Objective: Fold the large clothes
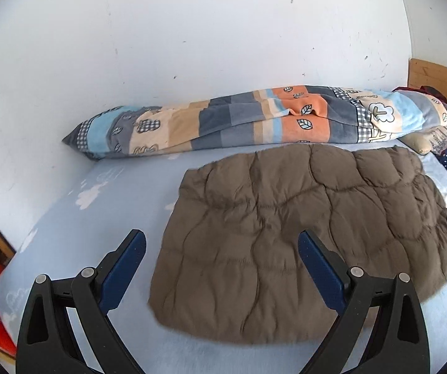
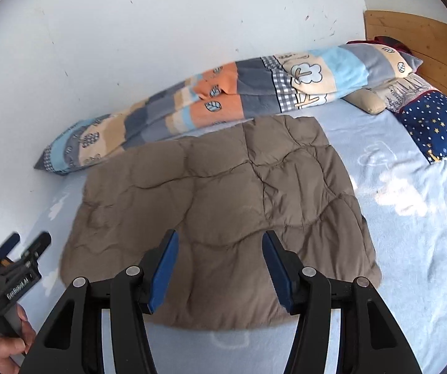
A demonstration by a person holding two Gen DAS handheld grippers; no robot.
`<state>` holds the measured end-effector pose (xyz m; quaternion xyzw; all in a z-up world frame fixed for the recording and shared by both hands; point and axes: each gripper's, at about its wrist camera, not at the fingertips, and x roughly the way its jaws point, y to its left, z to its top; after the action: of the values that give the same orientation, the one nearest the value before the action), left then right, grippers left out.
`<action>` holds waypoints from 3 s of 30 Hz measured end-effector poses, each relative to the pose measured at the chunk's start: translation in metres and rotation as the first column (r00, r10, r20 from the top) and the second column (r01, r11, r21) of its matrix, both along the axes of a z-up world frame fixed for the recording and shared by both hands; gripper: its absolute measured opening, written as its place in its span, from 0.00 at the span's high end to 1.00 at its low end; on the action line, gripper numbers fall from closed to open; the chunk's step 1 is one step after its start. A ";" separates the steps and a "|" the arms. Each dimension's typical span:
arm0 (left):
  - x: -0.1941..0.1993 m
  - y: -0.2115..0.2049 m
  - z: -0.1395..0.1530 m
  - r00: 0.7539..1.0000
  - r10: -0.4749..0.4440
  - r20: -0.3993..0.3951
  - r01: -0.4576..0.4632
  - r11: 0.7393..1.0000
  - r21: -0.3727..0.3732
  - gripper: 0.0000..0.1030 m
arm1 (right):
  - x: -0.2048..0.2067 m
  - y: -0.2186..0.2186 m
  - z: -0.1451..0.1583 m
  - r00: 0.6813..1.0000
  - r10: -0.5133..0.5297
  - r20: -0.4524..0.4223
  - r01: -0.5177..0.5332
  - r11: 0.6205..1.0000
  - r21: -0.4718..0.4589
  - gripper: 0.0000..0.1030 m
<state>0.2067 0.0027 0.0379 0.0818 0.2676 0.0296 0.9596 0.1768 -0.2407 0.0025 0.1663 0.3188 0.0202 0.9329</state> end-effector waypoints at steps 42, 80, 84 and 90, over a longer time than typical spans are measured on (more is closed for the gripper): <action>0.000 0.018 -0.041 0.994 0.047 -0.101 -0.045 0.999 0.021 0.05 | 0.003 -0.007 -0.028 0.997 0.055 -0.046 -0.054 0.998 0.015 0.42; 0.129 0.104 -0.098 0.904 -0.087 -0.418 -0.054 0.948 -0.314 0.29 | 0.019 -0.137 -0.027 0.978 -0.194 -0.070 0.201 0.974 0.107 0.32; 0.137 0.140 -0.081 0.912 -0.091 -0.401 -0.092 0.906 -0.413 0.27 | 0.037 -0.153 -0.042 0.984 -0.135 -0.114 0.147 0.984 0.105 0.29; 0.168 0.169 -0.103 0.834 -0.259 -0.488 -0.077 0.820 -0.567 0.26 | 0.066 -0.162 -0.066 0.986 0.019 -0.168 0.005 0.989 0.144 0.22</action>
<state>0.3751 0.1718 -0.0651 -0.1877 0.5210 -0.1232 0.8235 0.2424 -0.4027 -0.0633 0.2334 0.3952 0.0324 0.8879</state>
